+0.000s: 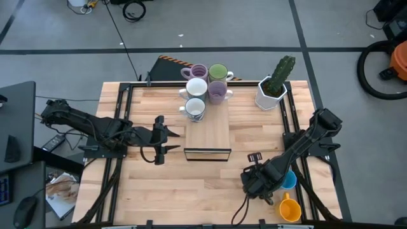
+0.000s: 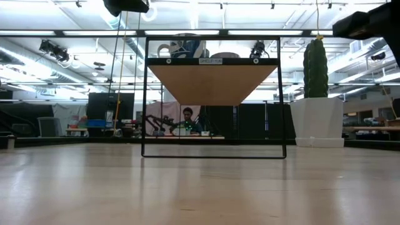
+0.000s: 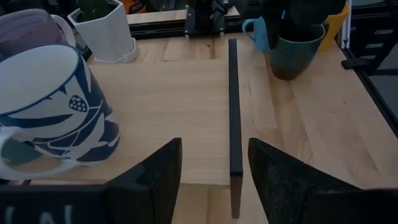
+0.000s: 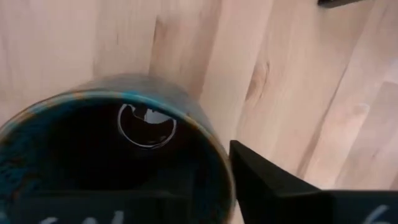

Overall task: Place coffee mugs
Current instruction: Put the green-brown patterned mug on the shelf

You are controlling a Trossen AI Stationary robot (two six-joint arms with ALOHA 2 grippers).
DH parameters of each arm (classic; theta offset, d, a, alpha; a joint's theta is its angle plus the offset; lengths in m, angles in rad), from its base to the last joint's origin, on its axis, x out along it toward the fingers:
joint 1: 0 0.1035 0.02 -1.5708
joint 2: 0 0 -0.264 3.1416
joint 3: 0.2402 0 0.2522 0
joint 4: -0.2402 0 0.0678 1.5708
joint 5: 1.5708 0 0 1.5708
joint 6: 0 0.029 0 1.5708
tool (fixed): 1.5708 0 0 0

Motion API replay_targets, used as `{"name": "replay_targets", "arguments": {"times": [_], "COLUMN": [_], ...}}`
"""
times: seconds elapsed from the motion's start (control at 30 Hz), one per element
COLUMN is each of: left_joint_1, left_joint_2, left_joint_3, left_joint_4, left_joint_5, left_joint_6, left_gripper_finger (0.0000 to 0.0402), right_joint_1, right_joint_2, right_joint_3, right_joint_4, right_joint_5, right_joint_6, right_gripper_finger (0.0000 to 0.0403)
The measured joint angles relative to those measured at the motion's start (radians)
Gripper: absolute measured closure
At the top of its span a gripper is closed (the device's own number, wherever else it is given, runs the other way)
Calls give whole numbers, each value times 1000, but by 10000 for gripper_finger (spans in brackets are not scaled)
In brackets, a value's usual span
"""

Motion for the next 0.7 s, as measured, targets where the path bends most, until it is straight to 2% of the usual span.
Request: {"name": "replay_targets", "arguments": {"times": [0.17,0.47,0.7], "left_joint_1": [0,0,0], "left_joint_2": [0,1,1], "left_joint_3": [0,0,0], "left_joint_4": [8,7,6], "left_joint_5": [0,0,0], "left_joint_6": [0,1,2], "left_gripper_finger": [210,210,210], "right_joint_1": [-15,-77,-169], "right_joint_2": [-21,-103,-160], "right_joint_3": [3,-2,-18], "right_joint_4": [-41,-138,-134], "right_joint_5": [35,172,161], "right_joint_6": [-83,-239,-443], "right_gripper_finger": [359,346,352]}}
